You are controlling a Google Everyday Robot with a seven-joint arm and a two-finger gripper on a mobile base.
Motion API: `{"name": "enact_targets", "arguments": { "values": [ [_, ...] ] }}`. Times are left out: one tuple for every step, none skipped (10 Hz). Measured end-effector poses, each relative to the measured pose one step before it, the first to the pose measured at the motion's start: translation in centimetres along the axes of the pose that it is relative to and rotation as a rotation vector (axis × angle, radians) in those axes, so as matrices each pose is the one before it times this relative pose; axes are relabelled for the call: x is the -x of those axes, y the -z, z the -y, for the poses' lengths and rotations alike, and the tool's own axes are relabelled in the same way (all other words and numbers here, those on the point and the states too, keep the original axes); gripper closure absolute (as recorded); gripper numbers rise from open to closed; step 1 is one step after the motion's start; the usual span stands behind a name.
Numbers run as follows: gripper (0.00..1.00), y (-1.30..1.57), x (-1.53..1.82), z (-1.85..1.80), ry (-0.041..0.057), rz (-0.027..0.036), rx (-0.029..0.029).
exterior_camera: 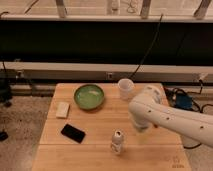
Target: Knock the bottle over
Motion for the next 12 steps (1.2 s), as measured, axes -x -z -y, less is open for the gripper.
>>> {"name": "enact_targets", "arguments": {
  "values": [
    [0.20, 0.004, 0.420, -0.037, 0.01051, 0.00057, 0.00215],
    [0.20, 0.083, 0.783, -0.120, 0.00873, 0.00375, 0.00452],
    [0.20, 0.068, 0.608, -0.027, 0.00745, 0.00075, 0.00198],
    [0.20, 0.090, 0.801, 0.071, 0.01115, 0.00098, 0.00069],
    [0.20, 0.078, 0.829, -0.004, 0.00995, 0.00243, 0.00370],
    [0.20, 0.058, 0.637, -0.033, 0.01064, -0.00111, 0.00441],
    [0.20, 0.062, 0.675, -0.040, 0.00579, 0.00012, 0.00518],
    [0.20, 0.165, 1.206, 0.118, 0.01341, 0.00246, 0.00363],
    [0.20, -0.012, 0.373, -0.132, 0.00450, -0.00068, 0.00604],
    [0.20, 0.063, 0.419, 0.083, 0.00518, -0.00139, 0.00226],
    [0.20, 0.054, 0.910, 0.105, 0.01061, 0.00178, 0.00577],
    [0.20, 0.043, 0.905, 0.063, 0.00859, 0.00038, 0.00736]
  ]
}}
